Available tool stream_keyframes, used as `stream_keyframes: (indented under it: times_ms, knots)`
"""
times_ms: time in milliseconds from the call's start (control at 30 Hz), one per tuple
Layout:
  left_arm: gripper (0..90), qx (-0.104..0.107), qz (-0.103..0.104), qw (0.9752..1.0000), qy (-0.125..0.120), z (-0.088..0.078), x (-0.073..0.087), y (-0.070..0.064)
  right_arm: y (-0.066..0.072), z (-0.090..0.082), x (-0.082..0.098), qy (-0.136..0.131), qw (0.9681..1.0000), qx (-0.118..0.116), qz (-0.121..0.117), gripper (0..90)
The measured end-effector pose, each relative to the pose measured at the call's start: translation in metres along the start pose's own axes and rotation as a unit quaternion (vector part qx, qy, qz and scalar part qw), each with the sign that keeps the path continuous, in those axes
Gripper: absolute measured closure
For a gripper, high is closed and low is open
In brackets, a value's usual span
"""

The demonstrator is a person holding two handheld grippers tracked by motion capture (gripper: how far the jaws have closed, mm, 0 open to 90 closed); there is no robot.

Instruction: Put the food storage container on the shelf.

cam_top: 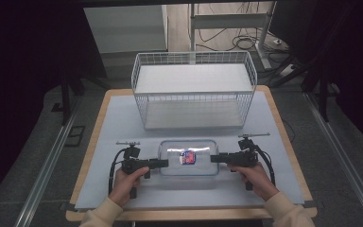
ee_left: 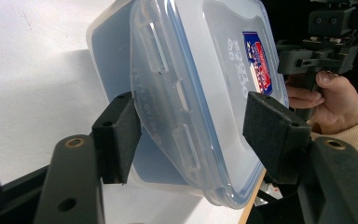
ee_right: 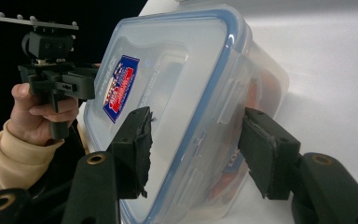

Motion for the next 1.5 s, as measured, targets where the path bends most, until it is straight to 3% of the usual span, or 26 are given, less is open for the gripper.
stream_keyframes:
  times_ms: [500, 867, 1500]
  knots:
    - [43.3, -0.006, 0.027, 0.9995, -0.018, -0.007, 0.008, -0.010, 0.010, -0.011, 0.008, -0.023, 0.9995, -0.007, -0.022, 52.5]
    - [45.2, -0.005, 0.024, 0.9994, -0.022, -0.008, 0.010, -0.012, 0.010, -0.013, 0.010, -0.031, 0.9992, -0.018, -0.017, 54.3]
    - [49.3, -0.012, 0.031, 0.9990, -0.031, -0.010, 0.011, -0.018, 0.013, -0.017, 0.010, -0.049, 0.9983, -0.013, -0.027, 55.5]
Point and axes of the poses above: each handheld gripper's, and its own axes: z roughly forward along the jaws, x roughly out of its underside, y roughly to its left, the point moved 9 cm from there along z, roughly forward along the jaws, and after that the axes turned 5 degrees about x, right-handed, at the moved point
